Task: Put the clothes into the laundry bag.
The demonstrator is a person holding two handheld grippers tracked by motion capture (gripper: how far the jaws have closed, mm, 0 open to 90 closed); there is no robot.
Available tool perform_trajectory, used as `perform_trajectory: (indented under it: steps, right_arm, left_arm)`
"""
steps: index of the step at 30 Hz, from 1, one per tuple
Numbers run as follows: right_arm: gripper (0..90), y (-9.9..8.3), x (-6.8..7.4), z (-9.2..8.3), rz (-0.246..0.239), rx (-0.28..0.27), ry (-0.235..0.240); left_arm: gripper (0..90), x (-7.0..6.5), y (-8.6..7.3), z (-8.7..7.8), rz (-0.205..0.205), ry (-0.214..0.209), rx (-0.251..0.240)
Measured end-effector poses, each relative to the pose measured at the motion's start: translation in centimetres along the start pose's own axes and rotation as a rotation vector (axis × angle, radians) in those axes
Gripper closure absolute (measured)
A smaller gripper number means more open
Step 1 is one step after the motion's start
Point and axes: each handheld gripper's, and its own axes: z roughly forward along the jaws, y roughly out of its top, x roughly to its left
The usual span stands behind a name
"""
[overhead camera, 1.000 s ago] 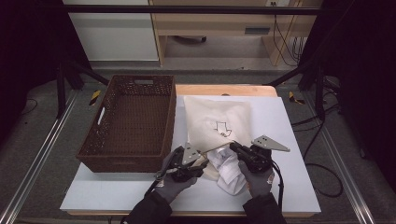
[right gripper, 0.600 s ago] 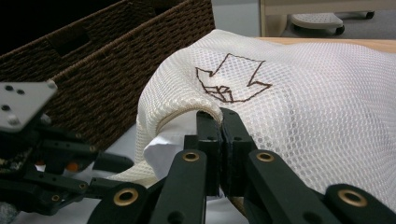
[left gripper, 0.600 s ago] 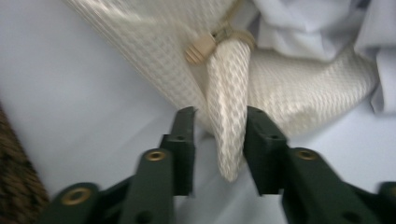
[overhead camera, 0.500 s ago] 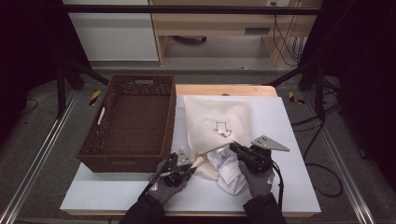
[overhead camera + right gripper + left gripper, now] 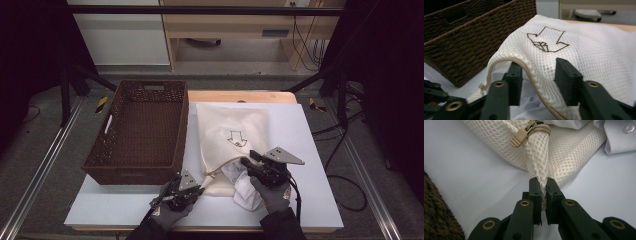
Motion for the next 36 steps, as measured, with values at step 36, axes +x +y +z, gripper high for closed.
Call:
perform_trajectory:
  steps: [36]
  right_arm:
    - [47.7,-5.7,0.0,-2.3,0.053,0.242,-0.060]
  left_arm:
    - [83.3,0.5,-0.7,0.1,-0.018,-0.028,-0.041]
